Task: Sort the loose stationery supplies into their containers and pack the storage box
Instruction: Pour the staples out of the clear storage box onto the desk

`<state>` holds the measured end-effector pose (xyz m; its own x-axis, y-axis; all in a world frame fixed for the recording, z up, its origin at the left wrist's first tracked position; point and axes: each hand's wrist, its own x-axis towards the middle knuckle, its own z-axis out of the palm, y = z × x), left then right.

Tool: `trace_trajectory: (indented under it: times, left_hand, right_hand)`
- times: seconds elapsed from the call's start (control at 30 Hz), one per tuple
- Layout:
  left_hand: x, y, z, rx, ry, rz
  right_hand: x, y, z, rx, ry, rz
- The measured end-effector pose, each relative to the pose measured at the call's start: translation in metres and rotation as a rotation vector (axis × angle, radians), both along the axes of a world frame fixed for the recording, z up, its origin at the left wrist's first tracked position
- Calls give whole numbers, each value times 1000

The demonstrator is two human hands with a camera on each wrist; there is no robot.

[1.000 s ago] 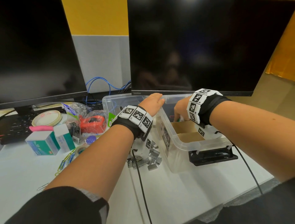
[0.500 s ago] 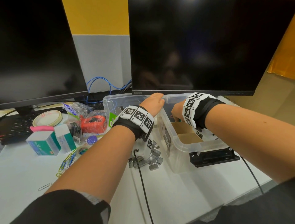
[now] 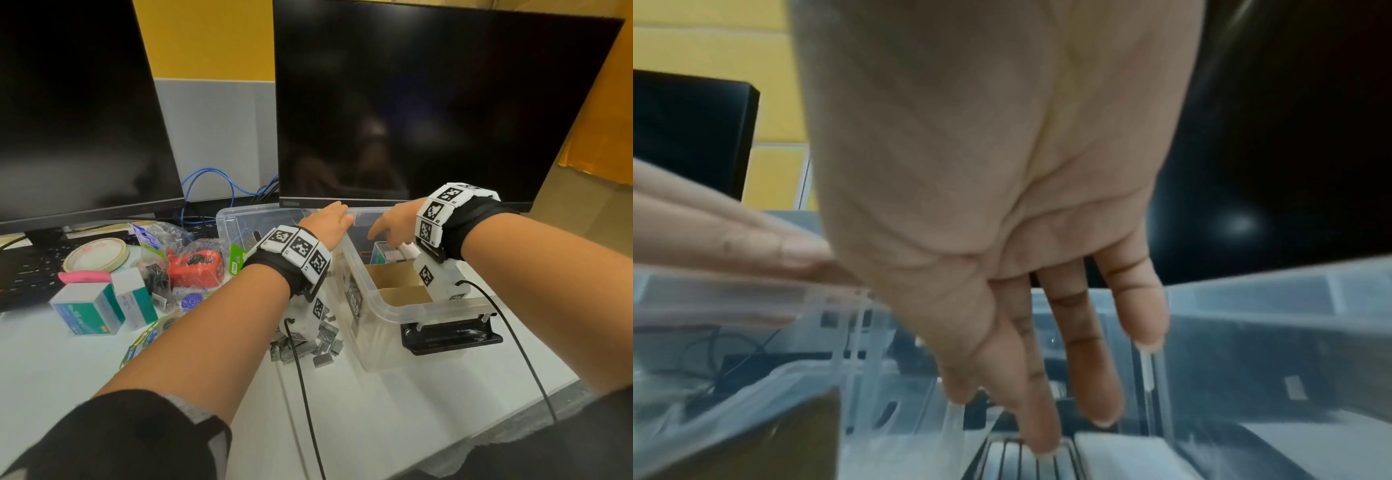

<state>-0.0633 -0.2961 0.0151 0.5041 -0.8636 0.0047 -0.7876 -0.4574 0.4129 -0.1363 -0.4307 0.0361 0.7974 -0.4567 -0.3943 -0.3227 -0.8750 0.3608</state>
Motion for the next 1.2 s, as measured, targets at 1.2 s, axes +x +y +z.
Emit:
trace_trajectory:
  times: [1.2]
  left_hand:
    - [133,290,-36,216,-36,571]
  right_hand:
    - [161,308,-41,343,-378,592]
